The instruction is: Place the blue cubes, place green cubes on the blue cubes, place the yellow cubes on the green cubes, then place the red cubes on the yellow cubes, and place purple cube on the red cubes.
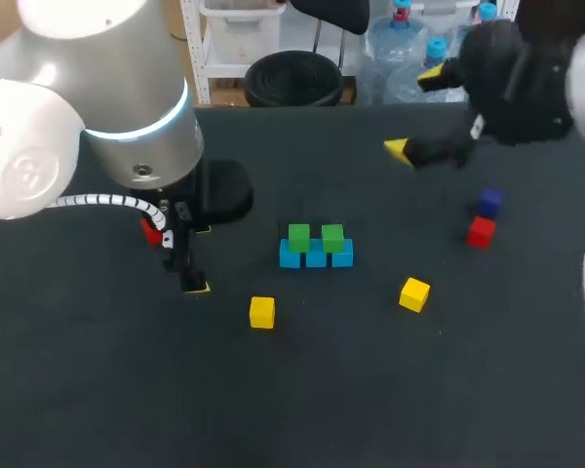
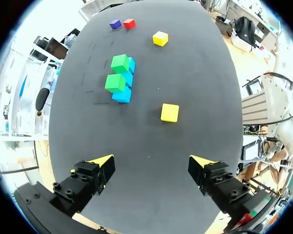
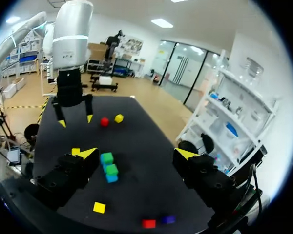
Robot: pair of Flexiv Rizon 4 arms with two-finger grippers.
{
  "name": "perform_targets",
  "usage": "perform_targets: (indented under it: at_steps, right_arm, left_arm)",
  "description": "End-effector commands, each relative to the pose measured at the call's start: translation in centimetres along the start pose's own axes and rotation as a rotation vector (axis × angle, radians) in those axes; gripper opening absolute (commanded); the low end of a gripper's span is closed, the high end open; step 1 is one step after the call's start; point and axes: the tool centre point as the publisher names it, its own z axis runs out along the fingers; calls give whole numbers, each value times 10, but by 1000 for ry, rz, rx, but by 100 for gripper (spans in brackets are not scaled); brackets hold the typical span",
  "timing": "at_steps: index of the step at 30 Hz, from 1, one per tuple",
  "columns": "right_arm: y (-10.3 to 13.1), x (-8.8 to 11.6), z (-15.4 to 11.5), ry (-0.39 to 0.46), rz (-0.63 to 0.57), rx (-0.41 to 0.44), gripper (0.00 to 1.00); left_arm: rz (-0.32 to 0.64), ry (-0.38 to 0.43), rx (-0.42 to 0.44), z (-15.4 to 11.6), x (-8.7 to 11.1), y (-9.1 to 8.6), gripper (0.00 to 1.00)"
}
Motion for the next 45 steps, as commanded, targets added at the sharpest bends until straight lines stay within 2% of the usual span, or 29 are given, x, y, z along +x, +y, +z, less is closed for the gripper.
perform_targets:
  at_steps: [1, 3, 10, 15, 18, 25, 32, 36, 42, 45]
  right_arm:
    - [5, 3, 6, 311, -18, -214, 100]
    - [9, 10, 8, 353, -31, -250, 100]
    - [13, 30, 9, 412, -50, -293, 100]
    - [17, 39, 18, 394, -16, -302, 100]
    - [25, 43, 25, 377, -8, -322, 100]
    - [38, 59, 37, 364, 25, -346, 100]
    - [41, 66, 38, 351, 40, -338, 100]
    - [39, 67, 36, 348, 41, -333, 100]
    - [37, 69, 34, 346, 38, -326, 100]
    - [34, 69, 35, 348, 36, -321, 100]
  left_arm:
    - [1, -2, 0, 0, 1, 0, 100]
    - [1, -2, 0, 0, 1, 0, 100]
    - [1, -2, 0, 0, 1, 0, 100]
    - [1, -2, 0, 0, 1, 0, 100]
    - [-28, 1, -36, -10, 7, 7, 100]
    - [-101, -58, -64, -36, 16, 24, 100]
    - [-313, -137, -143, -55, 52, 42, 100]
    - [-433, -184, -208, -63, 85, 50, 100]
    - [-532, -217, -288, -81, 123, 58, 100]
    - [-539, -227, -327, -89, 127, 56, 100]
